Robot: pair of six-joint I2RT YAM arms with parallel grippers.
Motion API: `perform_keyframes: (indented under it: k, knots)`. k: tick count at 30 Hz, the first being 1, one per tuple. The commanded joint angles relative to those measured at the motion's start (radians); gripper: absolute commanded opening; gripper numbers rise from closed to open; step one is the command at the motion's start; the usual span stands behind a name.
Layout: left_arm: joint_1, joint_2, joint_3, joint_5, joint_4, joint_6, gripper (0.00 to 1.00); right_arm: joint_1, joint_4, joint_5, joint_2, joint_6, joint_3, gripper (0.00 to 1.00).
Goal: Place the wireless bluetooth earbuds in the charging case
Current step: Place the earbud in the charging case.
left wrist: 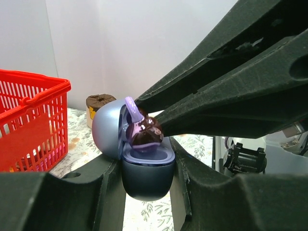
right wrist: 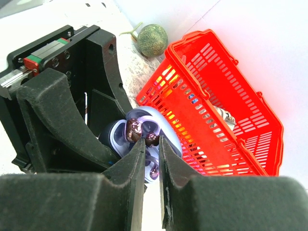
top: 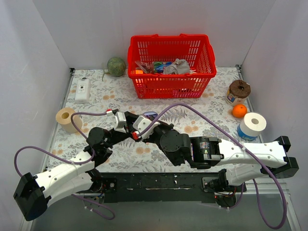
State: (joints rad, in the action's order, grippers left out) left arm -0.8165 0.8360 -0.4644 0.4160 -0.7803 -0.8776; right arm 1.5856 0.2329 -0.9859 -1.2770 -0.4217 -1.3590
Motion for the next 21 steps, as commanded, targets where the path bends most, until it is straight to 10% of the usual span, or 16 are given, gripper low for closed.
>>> perform_keyframes:
  k: [1,21]
  knots:
    - [-0.007,-0.014,-0.019,0.027,-0.059,0.012,0.00,-0.003,-0.009,0.030,0.002,0.003,0.006,0.01]
    - [-0.007,-0.018,-0.037,-0.037,-0.039,-0.014,0.00,0.001,0.121,0.058,0.001,0.037,-0.009,0.01]
